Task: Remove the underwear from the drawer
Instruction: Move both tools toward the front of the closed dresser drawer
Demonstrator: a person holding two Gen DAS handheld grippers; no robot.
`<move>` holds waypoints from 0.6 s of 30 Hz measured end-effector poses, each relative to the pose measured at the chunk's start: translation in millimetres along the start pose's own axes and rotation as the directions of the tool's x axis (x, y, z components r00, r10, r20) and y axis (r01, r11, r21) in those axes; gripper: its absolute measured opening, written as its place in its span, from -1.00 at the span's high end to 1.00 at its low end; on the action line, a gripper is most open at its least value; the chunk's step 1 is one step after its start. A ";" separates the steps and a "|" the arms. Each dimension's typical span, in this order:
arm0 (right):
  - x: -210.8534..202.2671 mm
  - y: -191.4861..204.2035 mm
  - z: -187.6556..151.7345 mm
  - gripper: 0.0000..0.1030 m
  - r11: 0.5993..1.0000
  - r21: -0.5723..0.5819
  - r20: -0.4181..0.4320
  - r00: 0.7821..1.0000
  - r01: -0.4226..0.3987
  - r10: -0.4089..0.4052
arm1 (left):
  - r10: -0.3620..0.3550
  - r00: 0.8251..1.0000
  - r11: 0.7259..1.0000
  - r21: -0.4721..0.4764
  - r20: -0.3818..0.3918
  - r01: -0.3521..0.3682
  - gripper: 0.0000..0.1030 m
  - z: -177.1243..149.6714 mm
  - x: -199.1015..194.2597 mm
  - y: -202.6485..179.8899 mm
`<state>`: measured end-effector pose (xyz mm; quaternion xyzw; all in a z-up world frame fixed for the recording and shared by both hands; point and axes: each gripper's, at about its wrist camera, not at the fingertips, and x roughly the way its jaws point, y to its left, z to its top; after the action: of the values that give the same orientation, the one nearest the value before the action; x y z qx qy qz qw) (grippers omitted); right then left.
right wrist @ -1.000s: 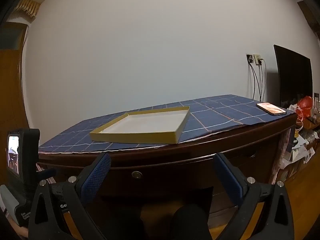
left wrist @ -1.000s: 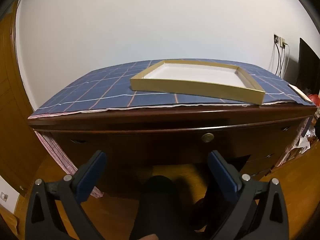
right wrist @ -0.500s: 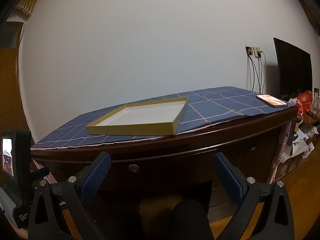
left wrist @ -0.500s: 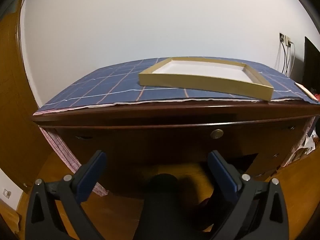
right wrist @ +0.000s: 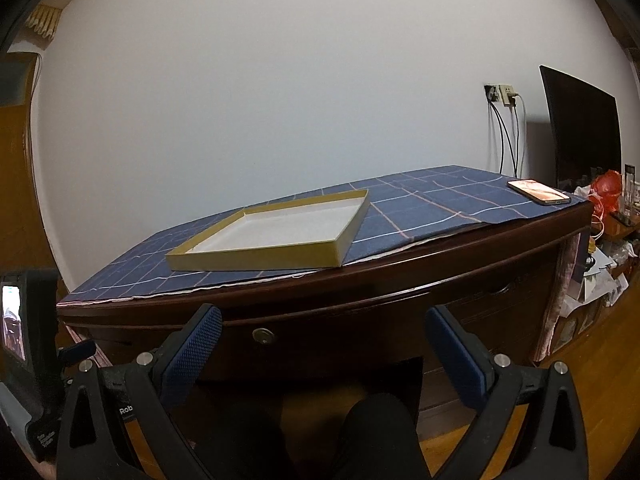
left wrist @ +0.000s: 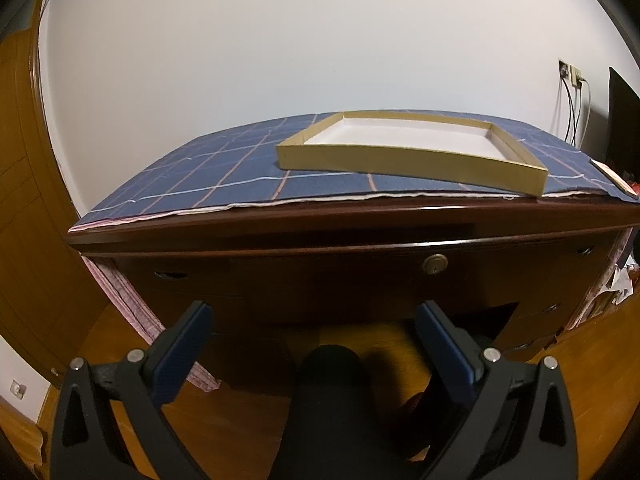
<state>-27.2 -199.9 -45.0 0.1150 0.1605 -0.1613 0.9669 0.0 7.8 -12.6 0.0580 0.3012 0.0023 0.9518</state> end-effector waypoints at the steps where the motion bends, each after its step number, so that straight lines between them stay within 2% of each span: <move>1: 0.2 -0.1 0.1 -0.99 1.000 -0.001 0.001 1.000 -0.001 0.001 | -0.002 1.000 1.000 0.000 0.000 0.002 -0.99 0.0 0.4 0.1; 7: 4.1 -6.4 1.9 -0.99 0.999 -0.042 0.025 0.999 0.022 -0.021 | -0.006 1.000 1.000 0.000 -0.007 0.006 -0.99 -3.1 4.0 1.3; 12: 10.2 -16.8 -6.2 -0.99 0.995 -0.094 0.032 0.999 0.032 -0.029 | -0.044 0.999 0.999 -0.007 -0.008 0.043 -0.99 -6.1 9.2 2.5; 18: 27.1 -24.7 -19.0 -0.99 0.992 -0.129 -0.010 1.000 -0.007 0.006 | -0.092 0.995 0.996 -0.021 -0.037 0.091 -0.99 -10.9 22.1 -1.9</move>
<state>-16.7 -224.9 -76.1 0.0534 0.1747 -0.1471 0.9721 11.8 7.9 -34.3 0.0349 0.3217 -0.0374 0.9455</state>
